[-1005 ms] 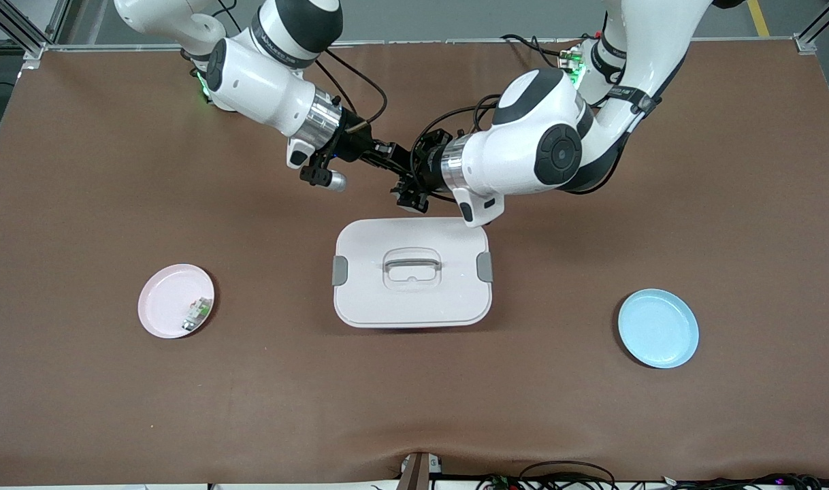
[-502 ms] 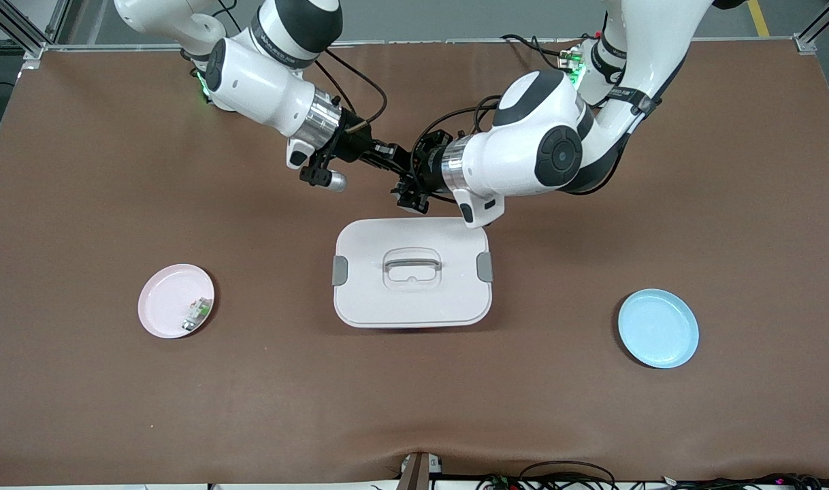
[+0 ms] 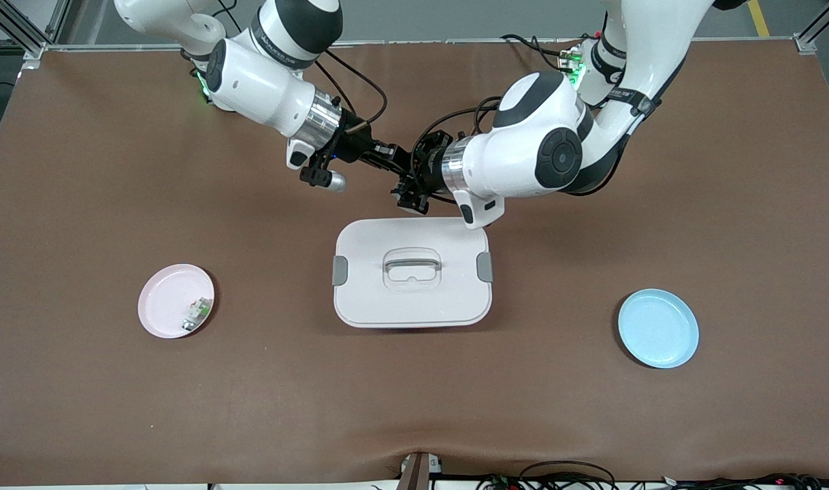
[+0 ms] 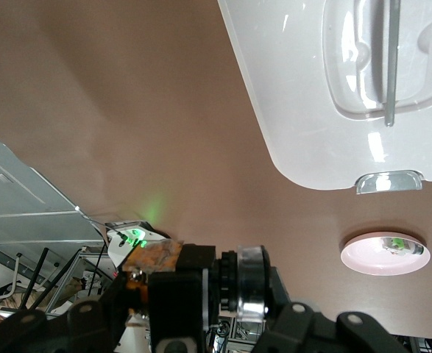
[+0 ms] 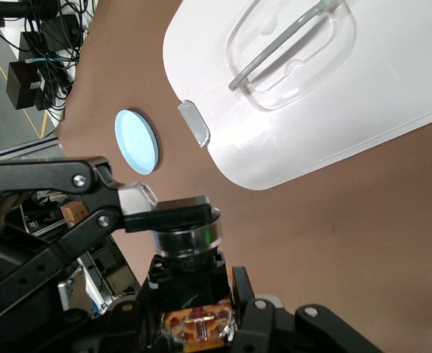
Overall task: Transfer orange switch to right arm and place
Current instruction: 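Close the right gripper on the switch held by the left gripper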
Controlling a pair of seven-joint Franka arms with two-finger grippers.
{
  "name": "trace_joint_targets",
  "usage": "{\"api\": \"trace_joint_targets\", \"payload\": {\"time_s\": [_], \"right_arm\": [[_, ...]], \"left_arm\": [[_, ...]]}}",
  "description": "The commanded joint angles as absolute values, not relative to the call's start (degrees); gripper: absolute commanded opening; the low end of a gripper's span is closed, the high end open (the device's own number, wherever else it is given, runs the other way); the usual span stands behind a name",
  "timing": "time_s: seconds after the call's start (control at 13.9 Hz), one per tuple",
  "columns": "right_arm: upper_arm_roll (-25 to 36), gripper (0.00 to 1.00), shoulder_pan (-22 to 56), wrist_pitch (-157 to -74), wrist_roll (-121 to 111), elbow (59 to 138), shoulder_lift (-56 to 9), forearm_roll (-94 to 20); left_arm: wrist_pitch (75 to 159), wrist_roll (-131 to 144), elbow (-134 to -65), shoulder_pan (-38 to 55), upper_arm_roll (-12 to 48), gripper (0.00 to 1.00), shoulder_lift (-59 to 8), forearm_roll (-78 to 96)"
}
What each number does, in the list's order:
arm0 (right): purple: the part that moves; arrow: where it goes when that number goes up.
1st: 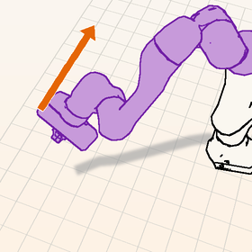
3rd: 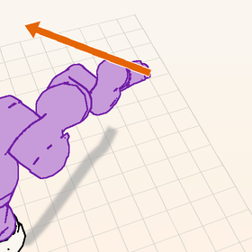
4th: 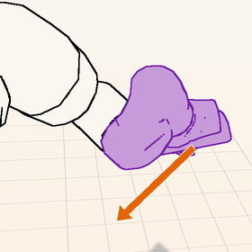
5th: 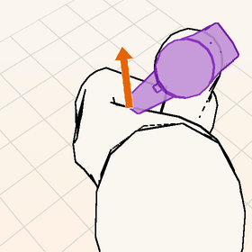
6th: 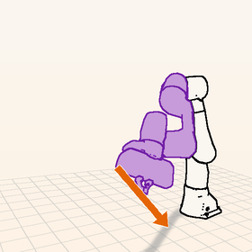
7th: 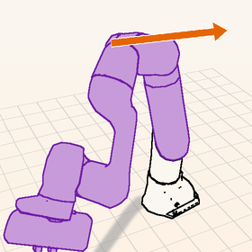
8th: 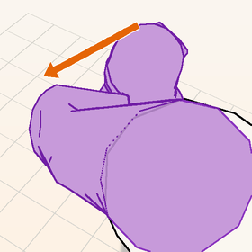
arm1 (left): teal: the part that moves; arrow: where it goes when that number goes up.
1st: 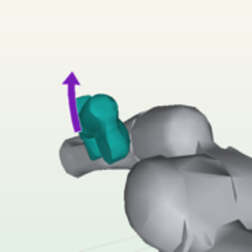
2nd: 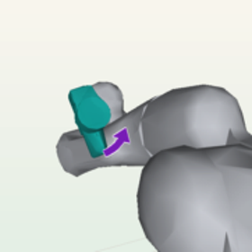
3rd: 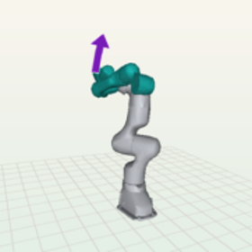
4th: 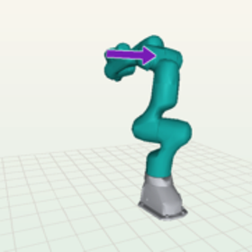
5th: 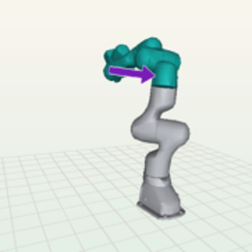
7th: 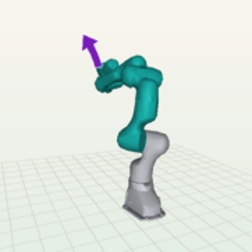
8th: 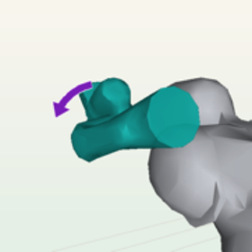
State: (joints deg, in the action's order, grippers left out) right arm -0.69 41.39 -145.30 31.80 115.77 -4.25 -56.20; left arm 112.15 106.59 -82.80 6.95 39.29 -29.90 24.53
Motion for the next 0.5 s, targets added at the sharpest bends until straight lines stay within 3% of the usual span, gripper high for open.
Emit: {"api": "trace_joint_targets", "payload": {"time_s": [0.0,0.07,0.43], "right_arm": [[-0.18,0.00,41.49,-144.85,32.61,114.96,-4.48,-57.22],[-0.18,0.00,41.48,-144.84,32.61,114.96,-4.48,-57.22],[0.09,0.00,41.13,-144.58,31.99,115.05,-4.31,-57.22]], "left_arm": [[112.41,105.82,-82.09,6.77,39.20,0.78,-30.23,25.58],[112.41,106.26,-82.00,6.85,39.20,1.00,-30.15,25.32],[112.32,106.52,-82.00,6.07,39.02,1.00,-29.36,25.05]]}}
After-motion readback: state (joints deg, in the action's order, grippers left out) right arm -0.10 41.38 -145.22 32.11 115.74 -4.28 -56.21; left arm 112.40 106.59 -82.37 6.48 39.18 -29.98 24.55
